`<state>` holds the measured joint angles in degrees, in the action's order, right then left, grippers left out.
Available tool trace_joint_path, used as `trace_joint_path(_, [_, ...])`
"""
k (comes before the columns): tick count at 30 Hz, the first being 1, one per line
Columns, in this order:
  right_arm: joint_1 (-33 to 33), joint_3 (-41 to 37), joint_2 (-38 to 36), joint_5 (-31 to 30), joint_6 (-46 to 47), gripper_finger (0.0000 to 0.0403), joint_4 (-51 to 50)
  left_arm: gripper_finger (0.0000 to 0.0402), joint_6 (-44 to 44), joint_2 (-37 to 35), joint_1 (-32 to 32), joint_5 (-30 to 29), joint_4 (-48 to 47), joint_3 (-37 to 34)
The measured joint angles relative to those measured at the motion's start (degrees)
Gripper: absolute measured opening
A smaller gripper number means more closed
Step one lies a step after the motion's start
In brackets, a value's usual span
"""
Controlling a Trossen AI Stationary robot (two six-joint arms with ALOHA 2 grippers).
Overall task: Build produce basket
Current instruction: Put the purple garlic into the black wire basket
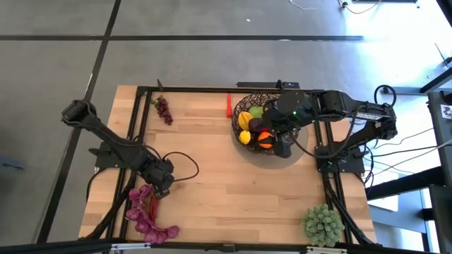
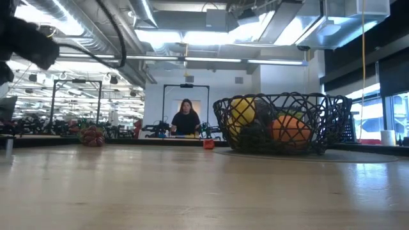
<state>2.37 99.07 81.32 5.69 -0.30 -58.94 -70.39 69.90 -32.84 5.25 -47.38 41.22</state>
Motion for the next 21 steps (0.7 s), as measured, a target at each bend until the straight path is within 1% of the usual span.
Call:
trace_joint_path(4, [0.0, 0.0, 0.0, 0.0, 0.0, 0.0215, 0.0, 0.0218, -0.1, 0.8, 0.0, -0.2, 2.1, -2.3])
trace_joint_path(16, [0.0, 0.0, 0.0, 0.0, 0.0, 0.0215, 0.0, 0.0216, 1.4, 1.0, 0.0, -1.5, 3.4, -2.4])
trace_joint_path(18, [0.0, 0.0, 0.0, 0.0, 0.0, 0.0215, 0.0, 0.0208, 1.6, 1.0, 0.0, -1.9, 3.4, -2.4])
trace_joint_path(21, [0.0, 0.0, 0.0, 0.0, 0.0, 0.0215, 0.0, 0.0180, 1.6, 1.0, 0.0, -2.3, 3.4, -2.4])
